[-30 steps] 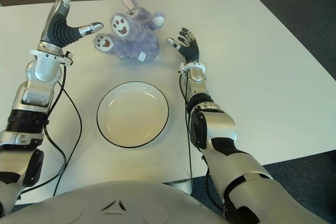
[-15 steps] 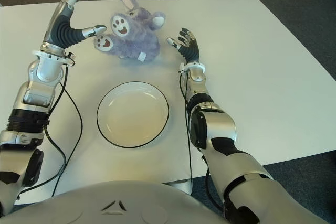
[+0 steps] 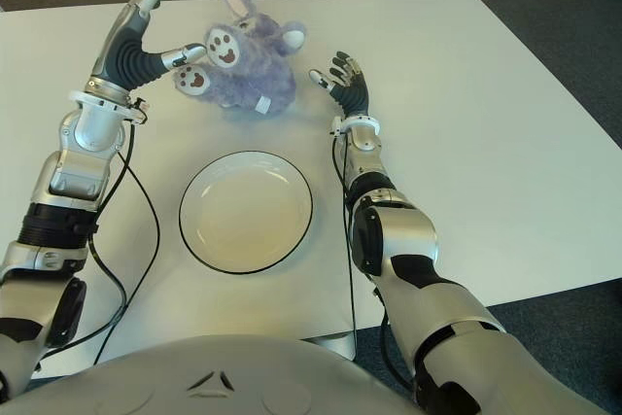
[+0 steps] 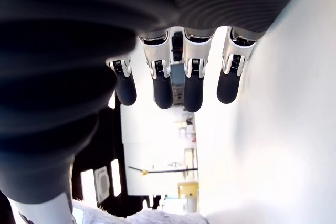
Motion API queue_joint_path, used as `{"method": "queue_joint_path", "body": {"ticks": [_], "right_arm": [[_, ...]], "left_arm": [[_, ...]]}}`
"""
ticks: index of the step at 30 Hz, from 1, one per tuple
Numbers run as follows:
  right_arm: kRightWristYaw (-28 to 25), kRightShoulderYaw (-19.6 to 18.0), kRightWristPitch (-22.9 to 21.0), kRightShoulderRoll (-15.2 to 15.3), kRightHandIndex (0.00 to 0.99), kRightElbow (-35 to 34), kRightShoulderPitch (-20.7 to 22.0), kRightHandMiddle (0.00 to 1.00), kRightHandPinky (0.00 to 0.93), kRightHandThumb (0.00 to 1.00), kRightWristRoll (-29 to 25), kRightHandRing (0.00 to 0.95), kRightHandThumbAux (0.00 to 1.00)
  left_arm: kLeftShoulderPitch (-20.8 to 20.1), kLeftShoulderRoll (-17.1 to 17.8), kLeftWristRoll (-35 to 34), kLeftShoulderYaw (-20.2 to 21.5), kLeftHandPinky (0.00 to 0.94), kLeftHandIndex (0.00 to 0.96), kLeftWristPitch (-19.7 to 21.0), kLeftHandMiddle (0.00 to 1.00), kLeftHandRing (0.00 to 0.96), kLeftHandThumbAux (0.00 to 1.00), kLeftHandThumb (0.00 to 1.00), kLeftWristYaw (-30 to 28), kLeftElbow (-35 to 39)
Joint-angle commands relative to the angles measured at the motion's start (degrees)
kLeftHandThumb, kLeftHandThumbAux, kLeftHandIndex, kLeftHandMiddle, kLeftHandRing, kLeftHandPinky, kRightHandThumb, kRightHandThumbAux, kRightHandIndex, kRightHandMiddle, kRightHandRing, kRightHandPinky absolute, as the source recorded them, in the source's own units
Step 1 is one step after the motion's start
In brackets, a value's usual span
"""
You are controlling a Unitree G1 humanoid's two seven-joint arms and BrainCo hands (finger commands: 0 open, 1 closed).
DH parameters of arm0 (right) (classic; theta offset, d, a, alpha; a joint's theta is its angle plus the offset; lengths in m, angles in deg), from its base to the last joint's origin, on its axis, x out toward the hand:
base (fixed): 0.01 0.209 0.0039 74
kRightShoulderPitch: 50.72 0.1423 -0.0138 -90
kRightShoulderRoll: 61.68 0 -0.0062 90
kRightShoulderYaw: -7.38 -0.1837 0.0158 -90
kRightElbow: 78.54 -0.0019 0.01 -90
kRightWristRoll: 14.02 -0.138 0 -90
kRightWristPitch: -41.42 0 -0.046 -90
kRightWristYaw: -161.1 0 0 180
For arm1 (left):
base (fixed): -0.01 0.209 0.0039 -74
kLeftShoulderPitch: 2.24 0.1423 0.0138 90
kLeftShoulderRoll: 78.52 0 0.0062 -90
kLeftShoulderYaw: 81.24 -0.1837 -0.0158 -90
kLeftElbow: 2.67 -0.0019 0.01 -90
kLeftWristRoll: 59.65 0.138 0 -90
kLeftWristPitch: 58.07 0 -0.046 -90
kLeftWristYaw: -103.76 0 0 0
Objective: Put the doll into the plate.
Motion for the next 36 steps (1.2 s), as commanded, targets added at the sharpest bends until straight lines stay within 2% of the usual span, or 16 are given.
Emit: {"method": "queue_joint_path", "body": {"ticks": [1, 16, 23, 36], "right_arm": [[0.4, 0.1, -1.8, -0.6, 0.131, 1.7, -1.8, 0.148, 0.147, 0.034, 0.1, 0.137, 0.756], [0.6, 0.1, -2.0, -0.6, 0.128, 1.7, -1.7, 0.147, 0.153, 0.029, 0.0, 0.140, 0.755], [0.7, 0.1, -2.2, -0.6, 0.127, 1.7, -1.6, 0.149, 0.156, 0.031, 0.0, 0.141, 0.757], [0.8, 0.1, -2.2, -0.6, 0.123, 1.7, -1.6, 0.150, 0.158, 0.029, 0.0, 0.144, 0.763]], "left_arm": [[0.7, -0.4, 0.7, -1.1, 0.000, 0.000, 1.6, 0.019, 0.022, 0.348, 0.065, -1.2, 0.5], [0.6, -1.5, -0.8, -3.2, 0.000, 0.000, 1.7, 0.019, 0.009, 0.367, 0.081, -4.3, 0.8], [0.1, -1.9, -1.3, -3.8, 0.000, 0.000, -1.2, 0.031, 0.015, 0.366, 0.082, -4.3, -0.6], [-0.8, -2.9, -0.4, -4.9, 0.000, 0.000, -3.5, 0.056, 0.041, 0.356, 0.094, -3.2, -2.3]]}}
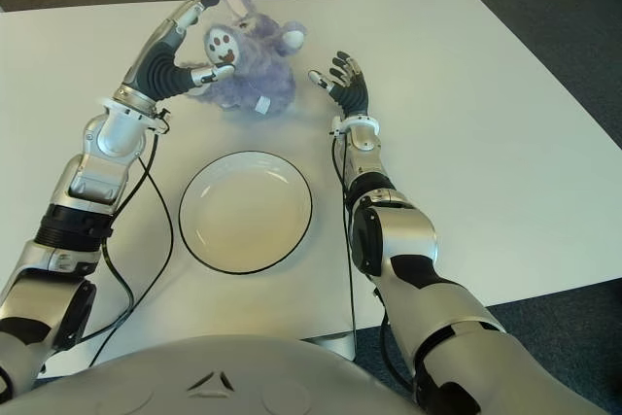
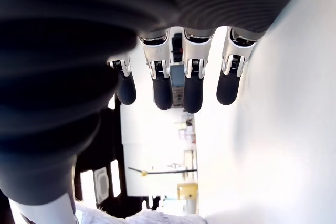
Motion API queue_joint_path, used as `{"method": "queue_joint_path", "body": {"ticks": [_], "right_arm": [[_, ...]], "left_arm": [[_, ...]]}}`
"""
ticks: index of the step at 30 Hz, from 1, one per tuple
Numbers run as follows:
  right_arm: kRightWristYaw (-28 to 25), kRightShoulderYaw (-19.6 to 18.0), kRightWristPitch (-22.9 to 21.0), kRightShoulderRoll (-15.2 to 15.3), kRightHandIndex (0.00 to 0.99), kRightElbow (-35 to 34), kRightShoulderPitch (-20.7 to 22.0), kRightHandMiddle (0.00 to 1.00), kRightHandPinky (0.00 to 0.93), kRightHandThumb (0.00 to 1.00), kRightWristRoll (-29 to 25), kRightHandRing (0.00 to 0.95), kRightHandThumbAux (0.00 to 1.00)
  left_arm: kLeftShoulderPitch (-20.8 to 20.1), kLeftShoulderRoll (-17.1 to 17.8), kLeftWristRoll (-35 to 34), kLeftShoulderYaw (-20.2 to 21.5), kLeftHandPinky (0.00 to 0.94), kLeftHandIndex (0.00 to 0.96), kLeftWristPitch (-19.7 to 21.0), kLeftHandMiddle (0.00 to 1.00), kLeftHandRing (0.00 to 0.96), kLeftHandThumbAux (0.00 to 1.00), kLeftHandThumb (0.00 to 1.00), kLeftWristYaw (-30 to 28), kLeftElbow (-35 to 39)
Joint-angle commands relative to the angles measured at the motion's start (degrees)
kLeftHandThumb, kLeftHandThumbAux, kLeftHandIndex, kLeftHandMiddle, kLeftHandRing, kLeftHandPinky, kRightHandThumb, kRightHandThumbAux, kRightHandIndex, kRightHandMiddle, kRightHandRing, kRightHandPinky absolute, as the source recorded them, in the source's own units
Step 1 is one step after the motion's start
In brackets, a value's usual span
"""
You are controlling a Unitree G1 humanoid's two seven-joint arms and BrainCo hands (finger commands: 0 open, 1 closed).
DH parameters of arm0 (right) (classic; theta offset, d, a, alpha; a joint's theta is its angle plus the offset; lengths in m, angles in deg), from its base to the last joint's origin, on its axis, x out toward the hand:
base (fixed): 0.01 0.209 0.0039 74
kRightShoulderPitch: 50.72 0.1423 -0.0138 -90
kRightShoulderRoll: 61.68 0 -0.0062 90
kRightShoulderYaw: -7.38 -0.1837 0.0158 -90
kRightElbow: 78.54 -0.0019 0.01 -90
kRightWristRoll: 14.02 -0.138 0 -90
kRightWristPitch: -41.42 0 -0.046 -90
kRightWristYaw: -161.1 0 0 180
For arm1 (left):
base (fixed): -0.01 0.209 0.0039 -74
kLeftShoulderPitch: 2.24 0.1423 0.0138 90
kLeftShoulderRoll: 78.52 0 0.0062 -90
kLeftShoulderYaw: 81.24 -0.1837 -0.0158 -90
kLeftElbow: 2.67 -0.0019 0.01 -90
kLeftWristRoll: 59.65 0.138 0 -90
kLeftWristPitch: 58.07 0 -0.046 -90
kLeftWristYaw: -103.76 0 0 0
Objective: Put the doll into the plate.
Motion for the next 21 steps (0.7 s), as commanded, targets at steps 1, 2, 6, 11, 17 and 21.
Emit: {"method": "queue_joint_path", "body": {"ticks": [1, 2, 6, 11, 17, 21], "right_arm": [[0.3, 0.0, -2.1, -0.6, 0.123, 1.7, -1.6, 0.150, 0.159, 0.029, 0.0, 0.144, 0.763], [0.3, 0.1, -2.1, -0.6, 0.123, 1.7, -1.6, 0.150, 0.159, 0.028, 0.0, 0.145, 0.763], [0.3, 0.1, -1.9, -0.6, 0.122, 1.7, -1.6, 0.149, 0.158, 0.026, 0.1, 0.144, 0.766], [0.4, 0.0, -2.1, -0.6, 0.120, 1.7, -1.6, 0.150, 0.153, 0.022, 0.0, 0.145, 0.761], [0.4, 0.0, -2.0, -0.6, 0.123, 1.7, -1.7, 0.153, 0.157, 0.023, 0.0, 0.148, 0.771], [0.5, 0.1, -2.0, -0.5, 0.123, 1.7, -1.7, 0.149, 0.150, 0.017, 0.1, 0.144, 0.768]], "left_arm": [[-0.7, -0.8, 0.2, -0.9, 0.000, 0.000, -1.0, 0.057, 0.040, 0.356, 0.095, 0.0, -1.7], [-0.8, -1.0, 0.1, -0.9, 0.000, 0.000, -1.2, 0.057, 0.040, 0.356, 0.096, 0.0, -1.8], [-0.9, -1.4, -0.2, -0.8, 0.000, 0.000, -1.5, 0.055, 0.035, 0.357, 0.098, -0.3, -2.0], [-1.2, -2.2, 0.7, -1.1, 0.000, 0.000, -2.0, 0.055, 0.032, 0.359, 0.102, 0.6, -2.5], [-1.8, -2.5, 2.5, -1.5, 0.000, 0.000, -2.6, 0.056, 0.029, 0.354, 0.090, 1.9, -3.5], [-2.4, -2.7, 3.2, -2.0, 0.000, 0.000, -2.8, 0.060, 0.031, 0.352, 0.087, 2.6, -4.5]]}}
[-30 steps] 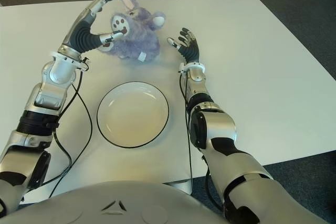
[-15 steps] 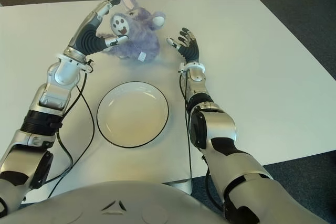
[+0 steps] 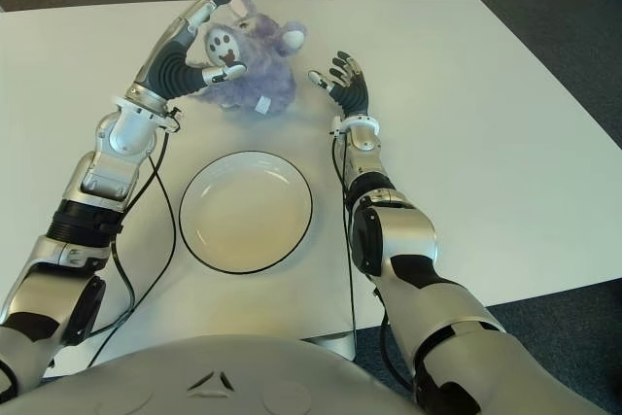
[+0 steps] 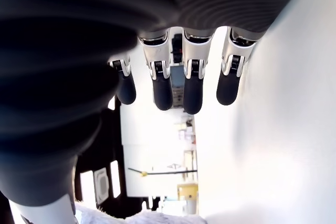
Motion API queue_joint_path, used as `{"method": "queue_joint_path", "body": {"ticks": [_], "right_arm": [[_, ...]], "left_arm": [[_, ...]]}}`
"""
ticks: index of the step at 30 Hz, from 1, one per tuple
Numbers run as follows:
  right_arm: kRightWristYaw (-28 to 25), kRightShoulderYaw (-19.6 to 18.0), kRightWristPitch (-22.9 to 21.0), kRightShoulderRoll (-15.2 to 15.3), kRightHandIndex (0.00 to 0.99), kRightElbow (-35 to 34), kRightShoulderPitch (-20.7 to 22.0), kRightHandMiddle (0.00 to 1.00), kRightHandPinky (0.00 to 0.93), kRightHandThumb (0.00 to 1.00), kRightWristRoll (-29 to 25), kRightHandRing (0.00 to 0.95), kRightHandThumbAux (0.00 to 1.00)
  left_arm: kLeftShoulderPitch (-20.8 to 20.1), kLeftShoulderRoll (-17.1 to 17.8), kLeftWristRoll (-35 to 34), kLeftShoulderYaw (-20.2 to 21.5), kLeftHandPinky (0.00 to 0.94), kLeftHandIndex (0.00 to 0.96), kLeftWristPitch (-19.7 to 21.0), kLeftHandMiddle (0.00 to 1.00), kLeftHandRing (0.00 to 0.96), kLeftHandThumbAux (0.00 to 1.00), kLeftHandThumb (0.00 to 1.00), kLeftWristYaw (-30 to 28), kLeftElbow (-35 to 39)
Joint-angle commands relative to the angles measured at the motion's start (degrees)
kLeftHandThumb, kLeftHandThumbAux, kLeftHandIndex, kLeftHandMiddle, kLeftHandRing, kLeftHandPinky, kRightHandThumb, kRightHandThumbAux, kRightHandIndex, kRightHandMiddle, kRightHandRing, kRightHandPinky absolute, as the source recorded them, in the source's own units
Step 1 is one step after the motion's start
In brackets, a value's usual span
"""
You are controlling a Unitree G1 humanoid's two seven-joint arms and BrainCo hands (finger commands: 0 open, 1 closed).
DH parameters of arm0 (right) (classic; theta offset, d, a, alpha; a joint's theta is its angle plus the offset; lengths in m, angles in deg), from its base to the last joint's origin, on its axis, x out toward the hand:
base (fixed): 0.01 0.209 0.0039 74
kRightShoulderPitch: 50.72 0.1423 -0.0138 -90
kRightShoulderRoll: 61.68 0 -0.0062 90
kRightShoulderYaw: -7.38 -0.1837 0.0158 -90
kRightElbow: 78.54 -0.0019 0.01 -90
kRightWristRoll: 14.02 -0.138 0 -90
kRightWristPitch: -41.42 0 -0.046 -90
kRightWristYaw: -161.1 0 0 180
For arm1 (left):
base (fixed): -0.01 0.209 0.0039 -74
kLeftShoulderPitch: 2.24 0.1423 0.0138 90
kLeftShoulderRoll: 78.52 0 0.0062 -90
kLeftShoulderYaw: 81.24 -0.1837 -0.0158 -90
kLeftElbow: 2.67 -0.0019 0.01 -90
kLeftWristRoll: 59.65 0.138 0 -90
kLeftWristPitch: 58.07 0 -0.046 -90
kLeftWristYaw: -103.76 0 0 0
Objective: Put the doll into the plate.
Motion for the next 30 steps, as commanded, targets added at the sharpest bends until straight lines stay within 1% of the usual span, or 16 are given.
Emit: {"method": "queue_joint_path", "body": {"ticks": [1, 9, 14, 18, 30], "right_arm": [[0.3, 0.1, -2.0, -0.6, 0.123, 1.7, -1.7, 0.149, 0.150, 0.016, 0.1, 0.144, 0.768], [0.1, 0.2, -2.0, -0.4, 0.126, 1.7, -1.7, 0.137, 0.141, 0.005, 0.1, 0.131, 0.775], [0.1, 0.1, -1.9, -0.4, 0.130, 1.7, -1.7, 0.139, 0.149, 0.004, 0.1, 0.134, 0.766], [0.1, 0.1, -1.7, -0.3, 0.133, 1.7, -1.8, 0.142, 0.149, 0.012, 0.1, 0.135, 0.753], [0.1, 0.0, -1.8, -0.3, 0.131, 1.7, -1.8, 0.145, 0.148, 0.019, 0.0, 0.136, 0.740]], "left_arm": [[-0.7, -0.5, 1.5, -0.9, 0.000, 0.000, -0.4, 0.061, 0.031, 0.351, 0.087, 1.3, -2.3], [-2.7, -1.0, 3.3, -1.9, 0.000, 0.000, -1.1, 0.071, 0.043, 0.349, 0.089, 3.6, -5.9], [-3.8, -1.3, 5.1, -2.6, 0.000, 0.000, -0.6, 0.070, 0.044, 0.353, 0.095, 5.5, -7.5], [-4.8, -1.6, 6.9, -3.2, 0.000, 0.000, 0.6, 0.070, 0.046, 0.351, 0.113, 7.3, -9.0], [-7.2, -2.2, 9.2, -4.3, 0.000, 0.000, 1.1, 0.088, 0.071, 0.308, 0.183, 11.4, -12.8]]}}
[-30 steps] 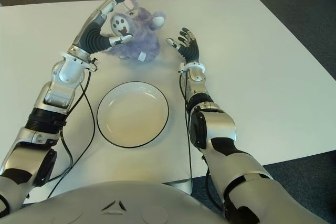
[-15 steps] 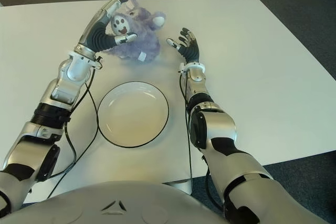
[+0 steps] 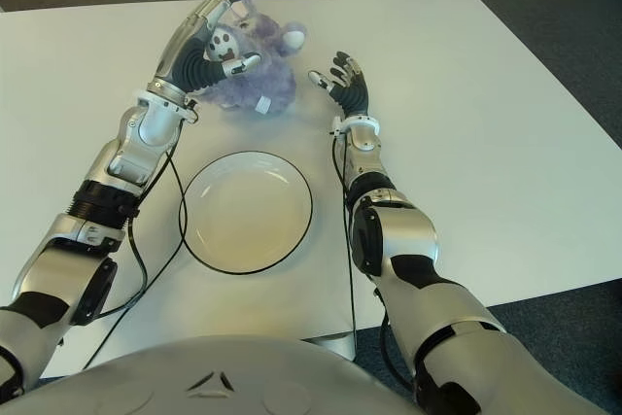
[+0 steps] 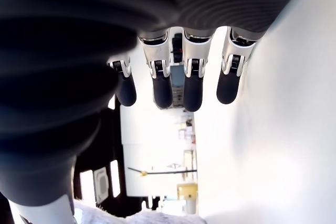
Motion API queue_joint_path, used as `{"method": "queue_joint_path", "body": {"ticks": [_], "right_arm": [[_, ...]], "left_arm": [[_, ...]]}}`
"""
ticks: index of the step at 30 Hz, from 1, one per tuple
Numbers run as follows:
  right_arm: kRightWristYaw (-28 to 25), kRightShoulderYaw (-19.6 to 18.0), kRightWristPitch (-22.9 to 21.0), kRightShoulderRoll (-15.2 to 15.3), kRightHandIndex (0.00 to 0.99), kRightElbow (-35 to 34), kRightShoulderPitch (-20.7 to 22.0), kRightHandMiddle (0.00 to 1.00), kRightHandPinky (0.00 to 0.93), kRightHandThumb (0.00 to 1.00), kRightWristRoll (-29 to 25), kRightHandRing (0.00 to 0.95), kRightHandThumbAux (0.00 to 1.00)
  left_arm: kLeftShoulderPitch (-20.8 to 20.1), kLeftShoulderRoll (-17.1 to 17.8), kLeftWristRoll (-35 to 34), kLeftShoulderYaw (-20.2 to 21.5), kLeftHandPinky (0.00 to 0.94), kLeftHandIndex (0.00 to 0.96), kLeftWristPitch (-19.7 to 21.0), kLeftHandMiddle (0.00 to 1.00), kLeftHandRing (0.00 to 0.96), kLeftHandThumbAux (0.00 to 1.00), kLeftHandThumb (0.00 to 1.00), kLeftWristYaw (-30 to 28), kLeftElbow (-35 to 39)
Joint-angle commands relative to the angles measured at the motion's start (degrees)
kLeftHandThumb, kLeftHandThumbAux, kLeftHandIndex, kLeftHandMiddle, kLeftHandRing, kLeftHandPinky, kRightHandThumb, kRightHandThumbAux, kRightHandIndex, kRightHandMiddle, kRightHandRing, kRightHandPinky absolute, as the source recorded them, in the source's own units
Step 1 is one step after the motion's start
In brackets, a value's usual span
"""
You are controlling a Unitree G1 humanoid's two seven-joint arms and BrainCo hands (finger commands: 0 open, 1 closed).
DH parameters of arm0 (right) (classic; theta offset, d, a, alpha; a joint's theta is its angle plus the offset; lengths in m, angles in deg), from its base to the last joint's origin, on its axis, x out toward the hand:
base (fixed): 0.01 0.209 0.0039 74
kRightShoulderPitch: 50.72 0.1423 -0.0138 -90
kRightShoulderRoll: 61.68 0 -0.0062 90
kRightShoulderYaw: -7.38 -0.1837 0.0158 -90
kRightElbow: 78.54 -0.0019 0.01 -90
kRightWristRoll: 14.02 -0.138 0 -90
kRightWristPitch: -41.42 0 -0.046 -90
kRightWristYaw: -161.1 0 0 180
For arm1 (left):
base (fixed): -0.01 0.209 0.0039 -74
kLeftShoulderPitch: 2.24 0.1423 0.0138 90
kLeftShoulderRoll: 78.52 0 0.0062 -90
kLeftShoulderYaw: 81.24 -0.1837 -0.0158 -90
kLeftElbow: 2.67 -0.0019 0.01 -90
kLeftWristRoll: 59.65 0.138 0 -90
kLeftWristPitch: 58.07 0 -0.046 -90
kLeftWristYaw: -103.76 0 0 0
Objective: Put the doll into the plate.
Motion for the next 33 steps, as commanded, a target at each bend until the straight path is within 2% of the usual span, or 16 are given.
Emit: {"method": "queue_joint_path", "body": {"ticks": [1, 15, 33], "right_arm": [[0.2, 0.0, -1.8, -0.4, 0.132, 1.7, -1.8, 0.145, 0.144, 0.018, 0.0, 0.135, 0.739], [0.1, -0.1, -1.7, -0.3, 0.136, 1.7, -1.8, 0.151, 0.156, 0.027, -0.1, 0.144, 0.749], [-0.1, -0.1, -1.7, -0.1, 0.128, 1.6, -1.7, 0.142, 0.150, 0.016, -0.1, 0.135, 0.743]], "left_arm": [[-0.8, -0.4, 1.6, -0.9, 0.000, 0.000, 0.9, 0.085, 0.071, 0.300, 0.194, 1.8, -2.1], [-3.3, -1.3, 3.7, -2.3, 0.000, 0.000, 1.4, 0.116, 0.105, 0.278, 0.211, 6.1, -5.8], [-4.5, -2.6, 2.8, -2.8, 0.000, 0.000, 1.5, 0.127, 0.102, 0.275, 0.212, 7.2, -8.3]]}}
